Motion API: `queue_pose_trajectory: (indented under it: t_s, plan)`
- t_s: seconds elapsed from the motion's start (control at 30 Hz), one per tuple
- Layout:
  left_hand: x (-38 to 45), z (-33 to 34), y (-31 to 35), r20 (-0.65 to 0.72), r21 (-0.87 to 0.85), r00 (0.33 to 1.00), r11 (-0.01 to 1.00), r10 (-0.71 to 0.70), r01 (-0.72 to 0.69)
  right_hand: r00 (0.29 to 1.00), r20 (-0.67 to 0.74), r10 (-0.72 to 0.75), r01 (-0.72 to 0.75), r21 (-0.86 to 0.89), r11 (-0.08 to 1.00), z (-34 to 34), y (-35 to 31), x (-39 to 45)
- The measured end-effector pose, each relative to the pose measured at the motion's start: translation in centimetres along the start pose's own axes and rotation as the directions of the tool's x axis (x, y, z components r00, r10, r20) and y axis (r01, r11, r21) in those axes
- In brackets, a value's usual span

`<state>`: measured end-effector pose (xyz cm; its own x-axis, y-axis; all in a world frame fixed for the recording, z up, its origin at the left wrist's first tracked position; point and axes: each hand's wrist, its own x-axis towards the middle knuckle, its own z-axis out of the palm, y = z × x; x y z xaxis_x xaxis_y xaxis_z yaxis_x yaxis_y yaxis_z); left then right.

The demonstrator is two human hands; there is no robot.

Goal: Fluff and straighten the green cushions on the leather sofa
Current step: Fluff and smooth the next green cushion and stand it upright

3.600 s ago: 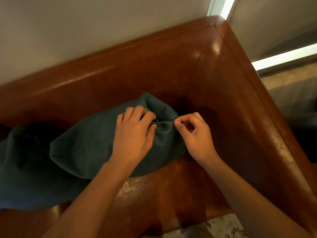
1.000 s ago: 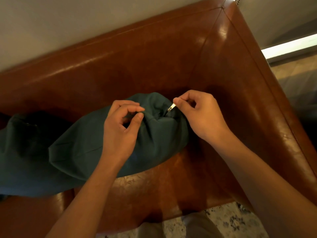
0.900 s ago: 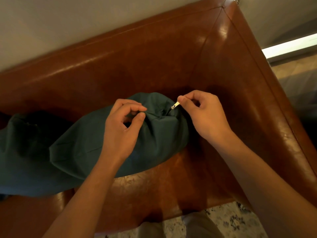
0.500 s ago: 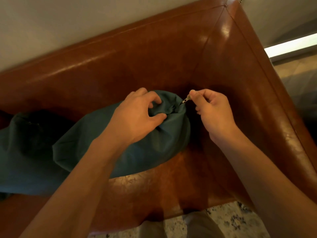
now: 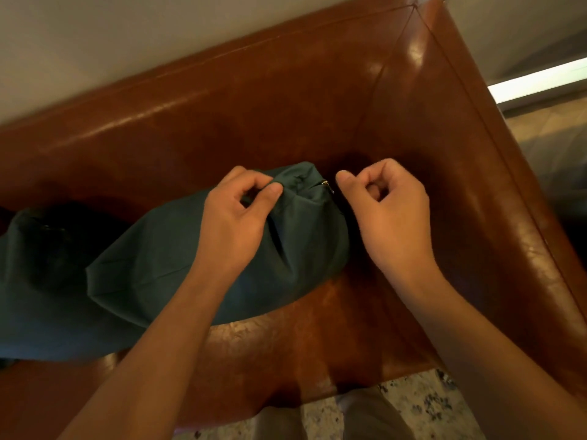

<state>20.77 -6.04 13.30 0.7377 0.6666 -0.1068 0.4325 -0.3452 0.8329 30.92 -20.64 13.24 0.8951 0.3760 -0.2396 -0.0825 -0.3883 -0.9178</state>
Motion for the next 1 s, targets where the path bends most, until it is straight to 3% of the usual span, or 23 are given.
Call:
queue_pose_trajectory:
  t_s: [0.1,0.2,0.37,0.43,0.53,0.63,0.7,0.83,1.0]
  plan:
    - [0.2,0.3,-0.3,0.003,-0.135,0.998,0.989,-0.062,0.062,0.976,0.037,-0.215,0.218,-0.158,0.963,1.0,-0.9,-1.7]
    - [0.4,0.5,-0.1,0.004,-0.265,0.988,0.952,-0.157,0.153,0.952,0.147,-0.269,0.301,-0.291,0.908,2.0,-1.1,-2.1]
    - [1.0,0.5,0.5,0.076,-0.416,0.922,0.829,-0.379,0.375,0.905,0.190,-0.380,0.419,-0.250,0.873,2.9,-0.7,-1.7]
    - [1.7,0.0,0.9,0.079,-0.370,0.916,0.841,-0.394,0.394,0.877,0.168,-0.450,0.479,-0.243,0.844,3.0,-0.3,-1.9]
    - [2.7,-0.5,1.5,0.148,-0.077,0.969,0.975,-0.197,0.210,0.820,0.117,-0.560,0.569,-0.266,0.778,3.2,0.4,-1.8]
    - [3.3,-0.4,1.9,0.197,0.055,0.975,0.994,-0.101,0.092,0.785,0.039,-0.619,0.603,-0.278,0.748,3.3,1.3,-1.9]
    - [3.2,0.2,1.9,0.146,0.086,0.986,0.994,-0.086,0.074,0.829,-0.030,-0.558,0.538,-0.227,0.812,3.6,1.6,-2.3]
    - [2.2,2.0,1.8,-0.043,-0.026,0.993,0.994,-0.111,0.110,0.978,-0.076,-0.195,0.178,-0.184,0.967,4.3,1.3,-2.0]
    - [1.2,2.3,1.4,-0.143,-0.213,0.986,0.975,-0.088,0.057,0.981,-0.020,-0.194,0.190,-0.142,0.971,4.4,0.5,-0.2]
